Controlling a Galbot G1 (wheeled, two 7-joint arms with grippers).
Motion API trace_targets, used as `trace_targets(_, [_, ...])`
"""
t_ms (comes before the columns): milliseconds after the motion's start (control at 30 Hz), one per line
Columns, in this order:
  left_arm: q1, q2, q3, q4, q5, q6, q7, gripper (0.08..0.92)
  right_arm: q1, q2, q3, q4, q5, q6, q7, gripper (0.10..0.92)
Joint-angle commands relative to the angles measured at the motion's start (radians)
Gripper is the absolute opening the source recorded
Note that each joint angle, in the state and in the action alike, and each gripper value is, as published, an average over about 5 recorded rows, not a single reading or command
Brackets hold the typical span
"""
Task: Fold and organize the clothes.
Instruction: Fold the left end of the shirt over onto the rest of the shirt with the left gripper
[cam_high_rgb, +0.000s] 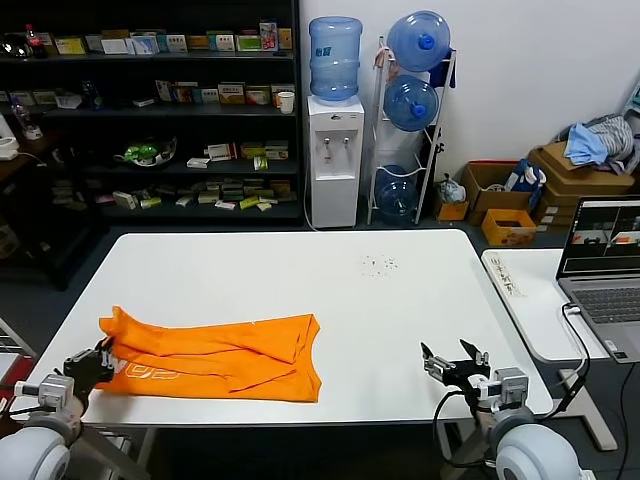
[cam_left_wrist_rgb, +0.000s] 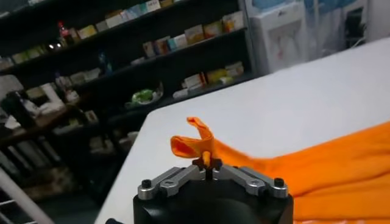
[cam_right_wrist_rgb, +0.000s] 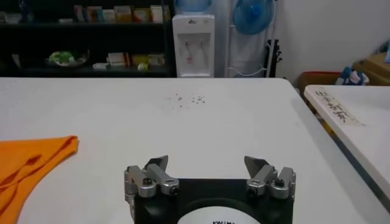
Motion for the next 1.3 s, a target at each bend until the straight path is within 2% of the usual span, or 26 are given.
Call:
trace_targets(33, [-0.129, -0.106, 0.239, -0.345, -0.594, 0.188, -0.227, 0.113, 0.001, 0.021, -0.005, -0.018, -0.027, 0.001, 0.002, 0.823])
trace_targets(267, [-0.229, -0.231, 0.406, -0.269, -0.600, 0.200, -0.274, 0.113, -0.017, 0.051, 0.013, -0.034, -0.042, 0.004, 0.003, 0.823])
trace_targets(500, [-0.263, -0.309, 0.451, -0.207, -0.485, 0.190, -0.272, 0.113, -0.023, 0.060, 0.014, -0.039, -0.047, 0.002, 0.006, 0.823])
trace_targets(767, [-0.287, -0.344, 0.454, -0.164, -0.383, 0.165, -0.260, 0.113, -0.015, 0.063, 0.000, -0.041, -0.048, 0.001, 0.006, 0.823])
trace_targets(1300, [-0.309, -0.387, 0.475, -0.146, -0.375, 0.157, -0.279, 0.113, -0.009, 0.061, -0.002, -0.048, -0.045, 0.001, 0.005, 0.823])
